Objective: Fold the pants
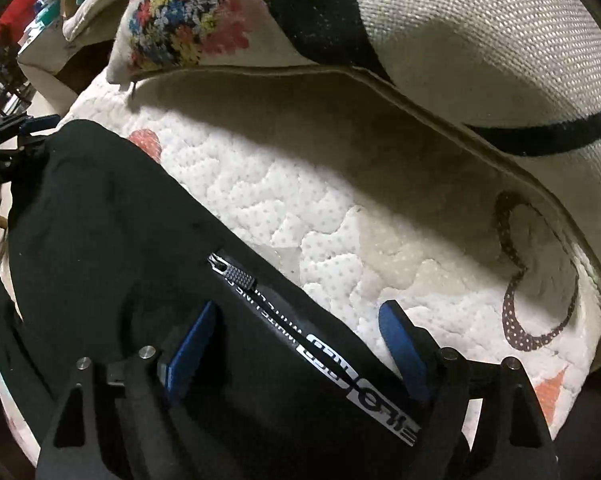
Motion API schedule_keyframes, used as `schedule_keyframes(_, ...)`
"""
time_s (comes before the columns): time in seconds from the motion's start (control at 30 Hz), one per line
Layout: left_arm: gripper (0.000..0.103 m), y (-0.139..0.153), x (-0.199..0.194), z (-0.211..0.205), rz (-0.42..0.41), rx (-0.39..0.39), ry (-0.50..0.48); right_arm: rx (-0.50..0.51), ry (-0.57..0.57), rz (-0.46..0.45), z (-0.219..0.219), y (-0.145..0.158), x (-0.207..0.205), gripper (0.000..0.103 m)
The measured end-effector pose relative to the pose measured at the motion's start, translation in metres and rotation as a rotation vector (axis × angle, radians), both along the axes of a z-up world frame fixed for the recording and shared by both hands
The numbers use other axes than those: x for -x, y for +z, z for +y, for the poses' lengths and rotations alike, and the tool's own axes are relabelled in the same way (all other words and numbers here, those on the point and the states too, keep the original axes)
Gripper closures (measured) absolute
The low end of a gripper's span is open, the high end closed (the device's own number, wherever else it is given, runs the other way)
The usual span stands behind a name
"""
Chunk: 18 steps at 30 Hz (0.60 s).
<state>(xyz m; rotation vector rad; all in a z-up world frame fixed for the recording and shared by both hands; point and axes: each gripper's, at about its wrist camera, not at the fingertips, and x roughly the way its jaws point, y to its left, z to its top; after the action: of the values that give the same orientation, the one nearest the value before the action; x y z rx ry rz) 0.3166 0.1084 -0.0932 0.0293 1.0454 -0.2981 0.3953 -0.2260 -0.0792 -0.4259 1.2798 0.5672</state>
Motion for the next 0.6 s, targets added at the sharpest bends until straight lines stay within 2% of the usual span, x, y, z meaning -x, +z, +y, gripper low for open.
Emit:
schedule_keyframes(0.03,0.096,0.002,0.001,-0.002,0.005,0.005,-0.011,-0.016,0.006,0.01,0.0,0.002,0.001,0.037)
schedule_keyframes(0.07,0.097,0.005,0.004,-0.005,-0.003,-0.014,-0.021,-0.043,0.006,0.025,-0.001,0.007,0.003,0.061)
schedule_keyframes(0.1,0.097,0.006,0.007,-0.008,-0.009,-0.027,-0.03,-0.052,0.002,0.033,-0.002,0.011,0.004,0.074)
schedule_keyframes(0.13,0.097,0.008,0.01,-0.01,-0.009,-0.031,-0.035,-0.051,-0.003,0.038,-0.004,0.014,0.007,0.08)
schedule_keyframes(0.27,0.098,0.025,0.029,-0.015,-0.035,-0.026,-0.033,-0.048,-0.023,0.004,-0.005,0.029,0.022,0.089)
schedule_keyframes(0.3,0.098,0.031,0.036,-0.014,-0.047,-0.023,-0.028,-0.046,-0.029,-0.011,-0.005,0.032,0.027,0.096)
schedule_keyframes(0.47,0.098,0.066,0.075,-0.012,-0.101,0.015,-0.002,-0.077,-0.069,-0.092,-0.011,0.07,0.066,0.097)
schedule_keyframes(0.6,0.098,0.09,0.126,-0.011,-0.135,0.051,0.003,-0.08,-0.059,-0.115,-0.013,0.089,0.114,0.098)
